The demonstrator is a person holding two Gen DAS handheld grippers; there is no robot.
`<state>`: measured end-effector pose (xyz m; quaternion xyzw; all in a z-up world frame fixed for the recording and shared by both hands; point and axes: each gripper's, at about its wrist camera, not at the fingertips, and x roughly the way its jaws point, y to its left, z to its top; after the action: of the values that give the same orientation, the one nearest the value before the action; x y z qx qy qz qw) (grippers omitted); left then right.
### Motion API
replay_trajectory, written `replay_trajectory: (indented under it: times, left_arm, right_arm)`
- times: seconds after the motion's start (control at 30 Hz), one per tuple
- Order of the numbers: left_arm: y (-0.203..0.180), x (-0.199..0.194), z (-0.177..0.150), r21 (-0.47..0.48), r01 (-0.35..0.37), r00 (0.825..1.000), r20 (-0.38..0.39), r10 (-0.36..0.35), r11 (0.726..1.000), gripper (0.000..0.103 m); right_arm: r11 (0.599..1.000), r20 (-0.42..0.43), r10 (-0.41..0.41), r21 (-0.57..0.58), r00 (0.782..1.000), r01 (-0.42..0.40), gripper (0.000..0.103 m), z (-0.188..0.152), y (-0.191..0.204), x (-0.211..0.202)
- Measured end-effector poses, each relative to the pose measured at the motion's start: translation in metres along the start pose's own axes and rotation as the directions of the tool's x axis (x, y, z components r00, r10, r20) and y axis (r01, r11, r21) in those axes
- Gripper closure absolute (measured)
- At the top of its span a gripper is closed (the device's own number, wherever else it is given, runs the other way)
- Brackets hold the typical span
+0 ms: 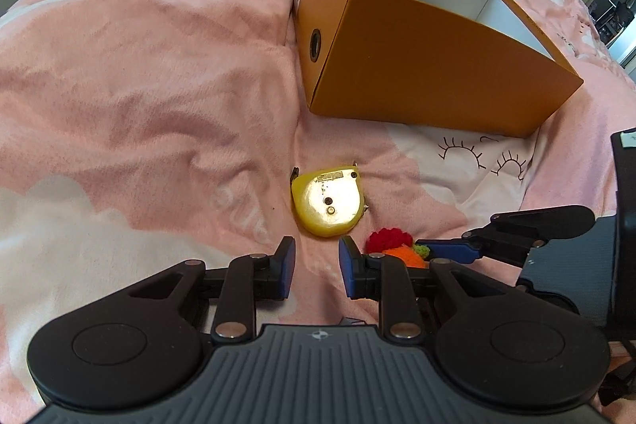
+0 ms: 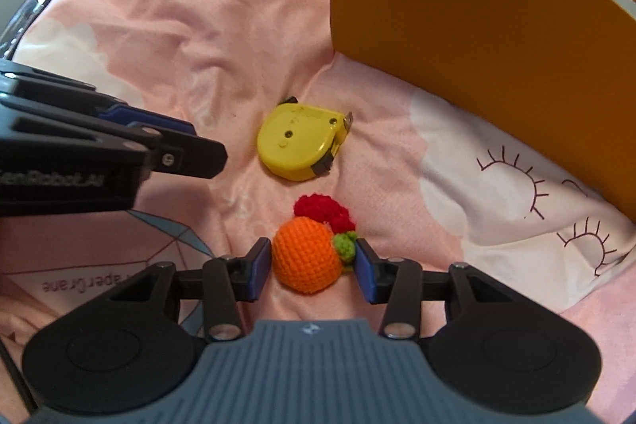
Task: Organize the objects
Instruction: 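Grasp the yellow tape measure with the left tool while the right tool grasps the orange crochet toy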
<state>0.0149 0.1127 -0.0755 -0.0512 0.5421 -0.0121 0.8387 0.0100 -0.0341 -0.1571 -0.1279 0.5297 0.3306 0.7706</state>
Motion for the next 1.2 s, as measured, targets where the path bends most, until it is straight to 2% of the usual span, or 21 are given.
replay_trajectory:
  times: [0.13, 0.23, 0.33, 0.4, 0.6, 0.7, 0.77, 0.93, 1.2]
  left_arm:
    - [0.001, 0.0, 0.001, -0.01, 0.042, 0.999, 0.014, -0.041, 0.999, 0.075]
    - [0.0, 0.002, 0.007, -0.02, 0.082, 0.996, 0.032, -0.082, 0.996, 0.075]
    - [-0.006, 0.012, 0.015, -0.024, 0.036, 0.999, 0.019, -0.036, 0.999, 0.07]
    - [-0.011, 0.022, 0.02, -0.034, 0.0, 1.0, -0.004, -0.001, 0.999, 0.069]
    - [-0.009, 0.047, 0.026, -0.106, 0.005, 0.999, -0.041, -0.009, 0.994, 0.061]
    - [-0.003, 0.054, 0.03, -0.162, -0.027, 0.999, -0.033, 0.022, 0.986, 0.05]
    - [0.0, 0.059, 0.033, -0.19, -0.023, 0.999, -0.035, 0.016, 0.981, 0.044]
    - [-0.006, 0.074, 0.035, -0.163, -0.032, 0.998, -0.062, 0.022, 0.986, 0.038]
    - [-0.004, 0.086, 0.037, -0.184, -0.036, 0.997, -0.073, 0.023, 0.982, 0.032]
  right_arm:
    - [1.0, 0.016, 0.006, 0.01, 1.0, -0.006, 0.058, -0.003, -0.002, -0.008]
    - [1.0, 0.083, -0.009, 0.024, 0.997, 0.007, 0.058, -0.004, -0.009, -0.027]
    - [0.993, 0.141, -0.1, 0.074, 0.985, 0.091, 0.058, -0.003, -0.023, -0.042]
    - [0.988, 0.158, -0.131, 0.106, 0.979, 0.115, 0.058, -0.003, -0.033, -0.046]
    - [0.988, 0.153, -0.092, 0.137, 0.984, 0.071, 0.058, -0.002, -0.045, -0.043]
    - [0.988, 0.148, -0.08, 0.142, 0.986, 0.058, 0.058, 0.0, -0.048, -0.039]
    - [0.988, 0.146, -0.071, 0.147, 0.987, 0.05, 0.058, -0.001, -0.048, -0.036]
    - [0.987, 0.135, -0.052, 0.159, 0.989, 0.03, 0.057, -0.001, -0.052, -0.031]
    - [0.985, 0.114, -0.028, 0.172, 0.993, 0.008, 0.057, 0.0, -0.055, -0.023]
